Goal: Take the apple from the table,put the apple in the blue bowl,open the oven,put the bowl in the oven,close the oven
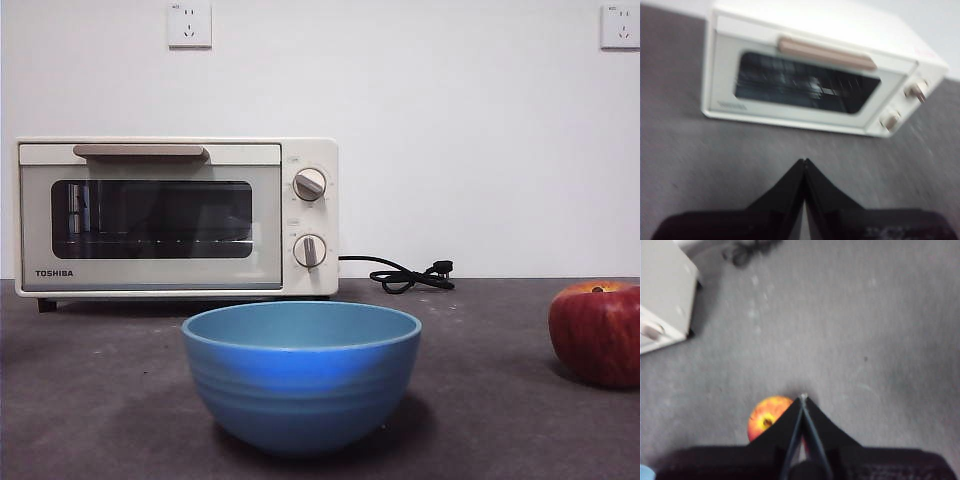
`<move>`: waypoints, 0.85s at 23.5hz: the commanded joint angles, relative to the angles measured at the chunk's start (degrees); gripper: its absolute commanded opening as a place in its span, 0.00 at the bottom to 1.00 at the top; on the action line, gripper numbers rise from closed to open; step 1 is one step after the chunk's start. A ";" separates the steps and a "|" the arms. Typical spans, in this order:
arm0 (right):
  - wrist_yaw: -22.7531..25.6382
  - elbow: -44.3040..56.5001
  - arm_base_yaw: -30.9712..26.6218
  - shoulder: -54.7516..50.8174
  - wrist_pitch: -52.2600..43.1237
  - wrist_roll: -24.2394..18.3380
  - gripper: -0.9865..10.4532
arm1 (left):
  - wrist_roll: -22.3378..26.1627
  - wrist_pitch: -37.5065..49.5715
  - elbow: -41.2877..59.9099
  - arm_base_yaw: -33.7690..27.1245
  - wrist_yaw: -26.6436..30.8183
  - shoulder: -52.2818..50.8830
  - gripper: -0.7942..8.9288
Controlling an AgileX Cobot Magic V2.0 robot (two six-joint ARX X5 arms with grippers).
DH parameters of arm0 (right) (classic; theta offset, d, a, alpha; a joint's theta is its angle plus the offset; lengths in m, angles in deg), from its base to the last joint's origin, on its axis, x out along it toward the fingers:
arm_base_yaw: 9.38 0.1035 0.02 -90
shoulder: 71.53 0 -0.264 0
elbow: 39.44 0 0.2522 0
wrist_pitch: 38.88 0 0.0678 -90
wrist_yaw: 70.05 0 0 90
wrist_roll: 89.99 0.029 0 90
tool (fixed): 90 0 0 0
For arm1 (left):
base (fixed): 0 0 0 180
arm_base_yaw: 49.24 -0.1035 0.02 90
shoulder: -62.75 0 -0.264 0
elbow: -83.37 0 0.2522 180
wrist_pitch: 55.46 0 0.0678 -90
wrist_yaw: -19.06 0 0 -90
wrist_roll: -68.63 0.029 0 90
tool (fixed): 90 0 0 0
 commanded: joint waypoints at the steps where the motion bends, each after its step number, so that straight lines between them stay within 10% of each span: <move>1: -0.20 -1.60 -0.02 4.15 0.46 -0.79 0.09 | -0.13 -2.47 -2.62 0.09 -2.82 3.61 0.08; 8: -11.93 -6.14 0.13 19.50 3.06 -3.56 0.10 | 0.09 -7.52 -7.08 0.11 -15.96 15.32 0.08; 14: -12.07 -12.66 6.93 30.14 4.48 -4.90 0.20 | 2.19 -10.62 -7.08 0.26 -21.49 19.37 0.08; 20: 4.04 -21.57 16.26 39.82 11.19 -4.90 0.52 | 3.30 -12.09 -7.08 0.26 -21.49 19.58 0.08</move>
